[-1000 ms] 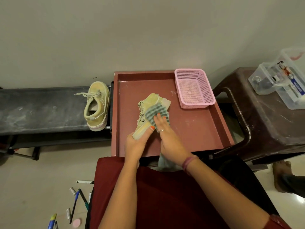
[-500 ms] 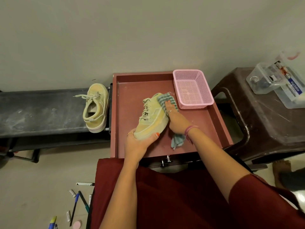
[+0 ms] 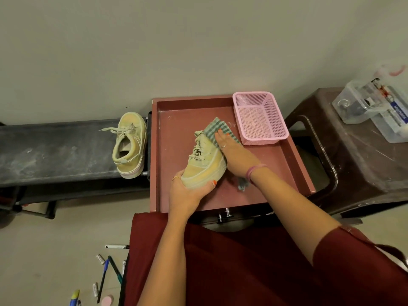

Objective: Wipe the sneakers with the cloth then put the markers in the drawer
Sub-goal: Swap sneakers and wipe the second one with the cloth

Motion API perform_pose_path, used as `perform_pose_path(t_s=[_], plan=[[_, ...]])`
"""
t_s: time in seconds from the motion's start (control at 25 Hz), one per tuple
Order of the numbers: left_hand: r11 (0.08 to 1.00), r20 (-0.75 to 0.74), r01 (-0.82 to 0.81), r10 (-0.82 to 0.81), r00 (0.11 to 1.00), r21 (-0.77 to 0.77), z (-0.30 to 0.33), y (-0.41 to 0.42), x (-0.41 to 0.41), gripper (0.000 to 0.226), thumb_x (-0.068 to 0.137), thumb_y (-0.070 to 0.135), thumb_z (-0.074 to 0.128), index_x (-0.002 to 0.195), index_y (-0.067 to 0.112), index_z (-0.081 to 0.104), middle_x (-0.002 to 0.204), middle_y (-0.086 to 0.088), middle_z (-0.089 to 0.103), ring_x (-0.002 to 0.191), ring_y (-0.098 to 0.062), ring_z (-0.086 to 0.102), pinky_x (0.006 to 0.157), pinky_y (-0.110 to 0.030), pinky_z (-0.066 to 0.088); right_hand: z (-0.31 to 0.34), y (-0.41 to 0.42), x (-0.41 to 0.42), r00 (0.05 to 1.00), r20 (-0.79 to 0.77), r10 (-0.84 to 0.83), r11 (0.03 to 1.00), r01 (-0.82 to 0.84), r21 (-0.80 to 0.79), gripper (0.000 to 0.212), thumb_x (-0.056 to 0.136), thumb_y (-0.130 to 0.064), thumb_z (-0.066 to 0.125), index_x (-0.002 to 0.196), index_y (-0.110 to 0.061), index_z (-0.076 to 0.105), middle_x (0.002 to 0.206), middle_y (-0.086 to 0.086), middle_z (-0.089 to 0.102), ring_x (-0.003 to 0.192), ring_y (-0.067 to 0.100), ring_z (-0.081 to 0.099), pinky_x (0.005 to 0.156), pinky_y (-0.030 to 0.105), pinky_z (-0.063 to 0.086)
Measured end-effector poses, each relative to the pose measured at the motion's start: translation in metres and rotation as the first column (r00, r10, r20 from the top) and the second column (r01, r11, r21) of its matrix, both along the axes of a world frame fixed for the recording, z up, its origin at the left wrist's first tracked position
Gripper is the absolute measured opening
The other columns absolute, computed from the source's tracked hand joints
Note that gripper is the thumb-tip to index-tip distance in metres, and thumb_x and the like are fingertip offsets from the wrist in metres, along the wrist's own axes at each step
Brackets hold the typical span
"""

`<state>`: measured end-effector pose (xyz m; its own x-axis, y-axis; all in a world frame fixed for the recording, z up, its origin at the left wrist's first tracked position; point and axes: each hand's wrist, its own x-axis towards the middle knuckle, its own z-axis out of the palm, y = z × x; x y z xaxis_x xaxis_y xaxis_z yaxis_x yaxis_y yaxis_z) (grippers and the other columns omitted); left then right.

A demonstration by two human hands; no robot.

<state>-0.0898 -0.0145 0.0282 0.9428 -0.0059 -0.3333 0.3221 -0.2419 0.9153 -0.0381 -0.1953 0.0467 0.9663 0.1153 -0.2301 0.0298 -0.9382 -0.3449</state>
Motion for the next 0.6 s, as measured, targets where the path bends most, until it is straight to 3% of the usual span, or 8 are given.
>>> perform_pose_path(t_s=[0.08,0.16,0.32,0.48,0.6], plan=[[1.000,0.006,0.013,-0.013,1.000,0.019,0.000,0.000,-0.001,0.067,0.061,0.029,0.090,0.113,0.027,0.047,0.096,0.021,0.054,0.083,0.009,0.053,0.062,-0.009,0.042,0.003,-0.006,0.018,0.991,-0.060,-0.124,0.990,0.127,0.062,0.072,0.088,0.007,0.036,0.151,-0.006,0.004,0.158,0.013,0.008,0.146,0.024,0.014,0.116,0.026,0.009],[1.000,0.003,0.008,-0.008,1.000,0.021,0.001,0.000,-0.002,0.066,0.062,0.029,0.089,0.111,0.028,0.046,0.095,0.022,0.053,0.083,0.010,0.052,0.063,-0.010,0.041,0.004,-0.001,0.020,0.987,-0.065,-0.146,0.985,0.151,0.088,0.073,0.086,0.009,0.035,0.151,-0.005,0.004,0.158,0.015,0.009,0.145,0.026,0.016,0.115,0.027,0.011],[1.000,-0.004,0.010,-0.010,1.000,0.021,0.000,0.002,0.002,0.062,0.062,0.027,0.089,0.107,0.026,0.047,0.090,0.022,0.055,0.079,0.010,0.053,0.061,-0.009,0.042,-0.001,0.025,-0.019,0.997,0.053,0.053,0.997,-0.056,0.050,0.078,0.086,0.015,0.031,0.151,-0.013,-0.002,0.159,0.004,-0.008,0.147,0.020,-0.007,0.114,0.025,-0.001],[1.000,-0.006,0.001,-0.001,1.000,0.006,0.001,0.001,0.002,0.060,0.062,0.021,0.089,0.106,0.023,0.049,0.089,0.021,0.057,0.076,0.011,0.053,0.055,-0.002,0.041,-0.008,-0.005,-0.022,0.972,0.136,0.191,0.975,-0.204,0.088,0.085,0.078,0.019,0.033,0.150,-0.022,0.017,0.158,-0.007,0.011,0.146,0.011,0.005,0.117,0.025,0.010],[1.000,-0.026,-0.028,0.028,0.999,-0.007,0.000,0.002,0.002,0.065,0.060,0.028,0.090,0.109,0.025,0.049,0.099,0.014,0.061,0.084,0.003,0.058,0.063,-0.010,0.045,-0.022,-0.022,-0.015,0.983,0.119,0.140,0.969,-0.161,0.185,0.084,0.075,0.021,0.029,0.149,-0.019,0.025,0.156,-0.005,0.017,0.146,0.014,0.010,0.120,0.031,0.010]])
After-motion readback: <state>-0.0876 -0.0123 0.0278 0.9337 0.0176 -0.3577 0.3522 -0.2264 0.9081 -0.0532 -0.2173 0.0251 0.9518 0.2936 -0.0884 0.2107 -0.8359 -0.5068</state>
